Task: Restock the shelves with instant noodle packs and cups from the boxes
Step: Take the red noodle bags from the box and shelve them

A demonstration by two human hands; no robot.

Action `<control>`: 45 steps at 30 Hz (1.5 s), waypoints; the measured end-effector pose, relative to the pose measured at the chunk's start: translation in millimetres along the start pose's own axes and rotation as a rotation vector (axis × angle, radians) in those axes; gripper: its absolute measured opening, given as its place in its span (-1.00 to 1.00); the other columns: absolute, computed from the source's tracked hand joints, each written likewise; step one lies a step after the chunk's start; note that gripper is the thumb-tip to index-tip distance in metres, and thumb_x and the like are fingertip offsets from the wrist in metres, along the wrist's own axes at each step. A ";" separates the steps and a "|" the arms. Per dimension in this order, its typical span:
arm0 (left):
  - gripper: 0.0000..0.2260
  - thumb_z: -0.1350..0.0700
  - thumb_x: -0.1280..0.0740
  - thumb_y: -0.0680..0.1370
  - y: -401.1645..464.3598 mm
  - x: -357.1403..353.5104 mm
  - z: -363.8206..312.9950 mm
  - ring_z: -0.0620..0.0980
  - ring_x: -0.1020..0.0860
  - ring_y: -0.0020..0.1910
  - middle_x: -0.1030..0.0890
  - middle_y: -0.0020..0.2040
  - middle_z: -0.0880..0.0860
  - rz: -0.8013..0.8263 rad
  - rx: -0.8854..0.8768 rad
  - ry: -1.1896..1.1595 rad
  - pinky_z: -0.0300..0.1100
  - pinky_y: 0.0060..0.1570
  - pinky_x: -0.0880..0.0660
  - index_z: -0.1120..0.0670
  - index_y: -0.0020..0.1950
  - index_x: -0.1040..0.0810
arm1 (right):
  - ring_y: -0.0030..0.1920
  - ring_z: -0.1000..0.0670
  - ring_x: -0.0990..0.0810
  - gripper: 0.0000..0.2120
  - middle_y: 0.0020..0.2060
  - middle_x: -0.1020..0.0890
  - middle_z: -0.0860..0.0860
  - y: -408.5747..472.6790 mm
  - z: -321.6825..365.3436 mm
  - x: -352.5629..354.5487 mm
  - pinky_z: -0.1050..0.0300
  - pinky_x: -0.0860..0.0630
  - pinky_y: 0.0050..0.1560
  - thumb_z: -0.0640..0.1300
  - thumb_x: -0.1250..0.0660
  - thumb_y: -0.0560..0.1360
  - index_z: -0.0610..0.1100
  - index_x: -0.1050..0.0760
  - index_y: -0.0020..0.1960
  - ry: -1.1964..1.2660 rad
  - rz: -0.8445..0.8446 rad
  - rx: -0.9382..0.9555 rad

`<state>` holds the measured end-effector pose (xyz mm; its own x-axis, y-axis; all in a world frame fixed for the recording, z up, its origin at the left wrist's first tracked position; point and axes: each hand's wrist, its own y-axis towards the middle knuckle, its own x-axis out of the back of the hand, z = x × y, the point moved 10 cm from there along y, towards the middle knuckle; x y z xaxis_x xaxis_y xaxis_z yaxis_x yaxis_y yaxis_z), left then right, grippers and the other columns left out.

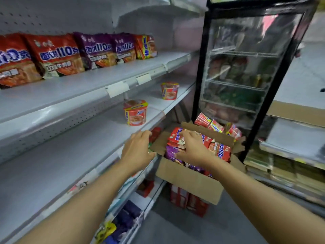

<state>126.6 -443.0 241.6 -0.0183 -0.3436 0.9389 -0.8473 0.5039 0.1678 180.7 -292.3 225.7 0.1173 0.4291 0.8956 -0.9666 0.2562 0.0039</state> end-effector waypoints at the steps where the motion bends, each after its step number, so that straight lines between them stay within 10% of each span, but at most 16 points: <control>1: -0.43 -0.01 -0.39 0.48 10.6 -13.3 -11.2 0.09 -0.30 0.36 -0.38 0.38 0.07 0.014 -0.002 -0.010 -0.05 0.27 -0.34 0.06 0.43 -0.27 | 0.42 -0.17 -0.16 -0.26 0.40 -0.24 -0.15 5.2 -20.0 1.1 0.01 -0.21 0.38 -0.01 -0.45 0.42 -0.11 -0.16 0.47 0.002 0.003 -0.023; 15: -0.45 -0.02 -0.44 0.44 114.3 -162.0 -90.9 0.08 -0.39 0.28 -0.44 0.29 0.07 0.188 0.018 -0.123 -0.01 0.25 -0.37 0.06 0.36 -0.33 | 0.43 -0.11 -0.20 -0.27 0.44 -0.22 -0.08 57.4 -218.5 13.6 0.04 -0.29 0.33 0.01 -0.42 0.45 -0.04 -0.13 0.49 0.021 0.056 -0.256; 45: -0.59 0.11 -0.39 0.53 344.8 -403.0 15.2 0.13 -0.48 0.22 -0.52 0.20 0.13 0.507 0.511 -0.623 -0.01 0.24 -0.42 0.20 0.32 -0.40 | 0.44 -0.16 -0.17 -0.29 0.42 -0.25 -0.16 313.2 -353.8 -96.5 0.00 -0.25 0.35 -0.08 -0.45 0.44 -0.11 -0.18 0.48 0.215 0.154 -0.449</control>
<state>-166.3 -142.9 -83.4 -0.6024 -0.6137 0.5104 -0.7875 0.3523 -0.5057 -52.8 52.9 -16.9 0.0716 0.6473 0.7589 -0.7891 0.5021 -0.3539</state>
